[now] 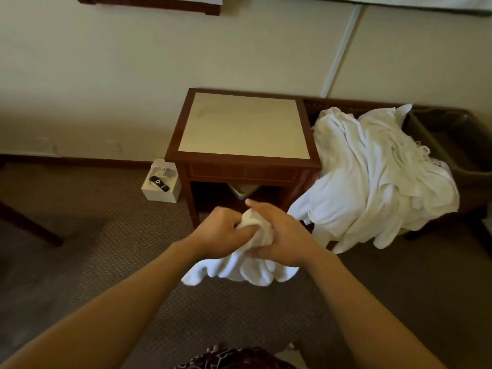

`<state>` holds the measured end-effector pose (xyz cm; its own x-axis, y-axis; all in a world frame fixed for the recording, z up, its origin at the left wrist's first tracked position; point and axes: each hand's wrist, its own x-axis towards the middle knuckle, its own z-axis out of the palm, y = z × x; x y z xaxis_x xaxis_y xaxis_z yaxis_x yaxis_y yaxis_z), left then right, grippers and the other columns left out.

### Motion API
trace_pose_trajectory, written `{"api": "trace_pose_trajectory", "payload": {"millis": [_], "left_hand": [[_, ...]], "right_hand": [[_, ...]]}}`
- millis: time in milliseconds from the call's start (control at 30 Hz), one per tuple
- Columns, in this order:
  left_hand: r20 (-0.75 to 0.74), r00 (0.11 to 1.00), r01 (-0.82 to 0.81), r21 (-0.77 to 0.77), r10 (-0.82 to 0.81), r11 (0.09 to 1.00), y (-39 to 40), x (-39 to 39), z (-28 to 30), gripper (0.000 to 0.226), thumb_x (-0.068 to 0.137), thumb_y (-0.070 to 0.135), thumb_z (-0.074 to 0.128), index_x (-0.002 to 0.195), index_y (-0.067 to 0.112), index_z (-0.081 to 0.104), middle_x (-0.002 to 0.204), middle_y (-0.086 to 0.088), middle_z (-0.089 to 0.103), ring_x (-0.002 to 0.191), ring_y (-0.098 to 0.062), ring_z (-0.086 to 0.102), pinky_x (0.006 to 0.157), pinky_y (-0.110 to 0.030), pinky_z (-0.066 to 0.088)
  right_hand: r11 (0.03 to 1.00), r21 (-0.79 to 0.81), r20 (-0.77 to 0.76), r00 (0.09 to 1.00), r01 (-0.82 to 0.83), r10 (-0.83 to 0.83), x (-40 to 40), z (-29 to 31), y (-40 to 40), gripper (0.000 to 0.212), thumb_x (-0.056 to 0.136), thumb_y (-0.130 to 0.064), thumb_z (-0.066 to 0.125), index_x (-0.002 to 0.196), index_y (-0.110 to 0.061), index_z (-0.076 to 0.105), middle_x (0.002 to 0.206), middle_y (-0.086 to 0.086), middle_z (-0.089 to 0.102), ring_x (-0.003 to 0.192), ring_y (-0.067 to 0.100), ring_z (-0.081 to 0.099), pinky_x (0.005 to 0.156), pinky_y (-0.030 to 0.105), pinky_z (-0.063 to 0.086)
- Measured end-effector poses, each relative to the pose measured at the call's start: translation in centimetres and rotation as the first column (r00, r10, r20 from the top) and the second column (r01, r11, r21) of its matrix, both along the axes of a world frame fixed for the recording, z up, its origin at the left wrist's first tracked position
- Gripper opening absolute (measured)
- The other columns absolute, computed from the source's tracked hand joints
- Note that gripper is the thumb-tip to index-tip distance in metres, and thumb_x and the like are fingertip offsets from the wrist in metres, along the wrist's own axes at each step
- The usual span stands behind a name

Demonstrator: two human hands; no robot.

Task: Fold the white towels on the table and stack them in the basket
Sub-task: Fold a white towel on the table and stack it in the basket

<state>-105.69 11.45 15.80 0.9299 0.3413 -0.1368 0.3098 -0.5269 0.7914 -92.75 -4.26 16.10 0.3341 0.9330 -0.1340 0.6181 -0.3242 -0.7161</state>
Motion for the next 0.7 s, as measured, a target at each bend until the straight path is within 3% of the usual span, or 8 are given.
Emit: {"api": "trace_pose_trajectory", "payload": {"millis": [67, 133, 267, 400, 467, 567, 633, 700], "left_hand": [[0.089, 0.996, 0.026, -0.021, -0.024, 0.999, 0.7, 0.5, 1.6, 0.037, 0.088, 0.037, 0.079, 0.062, 0.020, 0.060, 0.056, 0.007, 0.056, 0.051, -0.005, 0.050, 0.050, -0.019, 0.037], [0.041, 0.998, 0.054, -0.009, -0.054, 0.998, 2.2, 0.1, 2.3, 0.035, 0.080, 0.051, 0.083, 0.076, 0.020, 0.066, 0.072, 0.002, 0.064, 0.063, -0.007, 0.058, 0.056, -0.022, 0.043], [-0.256, 0.956, 0.166, 0.065, -0.144, 0.984, 4.3, -3.2, -2.1, 0.032, 0.081, 0.047, 0.082, 0.098, 0.023, 0.069, 0.095, 0.005, 0.068, 0.087, -0.012, 0.064, 0.076, -0.032, 0.052], [-0.555, 0.811, 0.224, 0.000, -0.187, 0.974, 5.3, -8.4, -9.6, 0.036, 0.095, 0.048, 0.065, 0.122, 0.025, 0.067, 0.114, 0.003, 0.069, 0.103, -0.017, 0.065, 0.090, -0.033, 0.052], [-0.545, 0.838, 0.060, 0.018, -0.040, 0.998, 5.9, -10.1, -11.9, 0.035, 0.101, 0.049, 0.056, 0.120, 0.022, 0.068, 0.109, 0.001, 0.070, 0.097, -0.017, 0.065, 0.087, -0.034, 0.053], [-0.442, 0.884, -0.124, 0.086, 0.149, 0.989, 6.5, -9.9, -12.0, 0.038, 0.101, 0.056, 0.051, 0.101, 0.021, 0.067, 0.096, 0.002, 0.069, 0.088, -0.014, 0.066, 0.082, -0.037, 0.055], [-0.361, 0.933, -0.017, -0.013, 0.011, 1.000, 6.1, -8.6, -9.8, 0.041, 0.099, 0.058, 0.055, 0.088, 0.021, 0.069, 0.086, 0.006, 0.071, 0.078, -0.009, 0.067, 0.077, -0.032, 0.055], [-0.288, 0.937, 0.183, -0.076, -0.197, 0.980, 4.7, -6.9, -6.6, 0.041, 0.096, 0.056, 0.063, 0.075, 0.022, 0.064, 0.072, 0.009, 0.066, 0.063, -0.004, 0.059, 0.064, -0.024, 0.045]], "right_hand": [[0.998, -0.003, -0.021, 0.998, 0.057, -0.057, -0.6, -0.2, 1.3, 0.020, 0.088, -0.039, 0.073, 0.096, -0.055, 0.063, 0.094, -0.024, 0.069, 0.088, -0.002, 0.065, 0.079, 0.036, 0.057], [0.980, 0.110, -0.027, 0.986, 0.164, -0.162, 0.0, 0.2, 1.7, 0.015, 0.086, -0.030, 0.076, 0.079, -0.035, 0.065, 0.075, -0.011, 0.066, 0.070, 0.009, 0.062, 0.063, 0.040, 0.052], [0.920, 0.258, -0.289, 0.932, 0.296, -0.219, 0.1, 1.9, 1.6, 0.010, 0.079, -0.014, 0.076, 0.085, -0.011, 0.069, 0.081, 0.005, 0.068, 0.076, 0.021, 0.064, 0.067, 0.033, 0.050], [0.750, 0.242, -0.563, 0.719, 0.616, -0.408, 0.8, 2.2, 1.5, 0.016, 0.087, -0.004, 0.075, 0.096, -0.017, 0.072, 0.089, 0.003, 0.072, 0.084, 0.013, 0.067, 0.077, 0.032, 0.052], [0.736, 0.175, -0.386, 0.733, 0.654, -0.560, 1.7, 1.6, 1.3, 0.023, 0.088, -0.018, 0.077, 0.108, -0.022, 0.067, 0.099, -0.004, 0.069, 0.088, 0.006, 0.064, 0.076, 0.027, 0.047], [0.665, -0.006, -0.013, 0.665, 0.747, -0.747, 1.7, -0.2, 0.3, 0.070, 0.083, -0.033, 0.081, 0.141, -0.027, 0.042, 0.123, -0.001, 0.056, 0.109, 0.016, 0.059, 0.082, 0.027, 0.045], [0.759, -0.002, 0.040, 0.759, 0.651, -0.650, 0.3, -1.5, 0.1, 0.083, 0.080, -0.036, 0.083, 0.148, -0.033, 0.036, 0.123, -0.003, 0.052, 0.112, 0.014, 0.056, 0.087, 0.029, 0.044], [0.945, -0.027, 0.000, 0.945, 0.326, -0.326, -1.5, -2.5, 0.6, 0.092, 0.078, -0.035, 0.085, 0.152, -0.046, 0.032, 0.135, -0.006, 0.049, 0.120, 0.008, 0.052, 0.095, 0.030, 0.046]]}}
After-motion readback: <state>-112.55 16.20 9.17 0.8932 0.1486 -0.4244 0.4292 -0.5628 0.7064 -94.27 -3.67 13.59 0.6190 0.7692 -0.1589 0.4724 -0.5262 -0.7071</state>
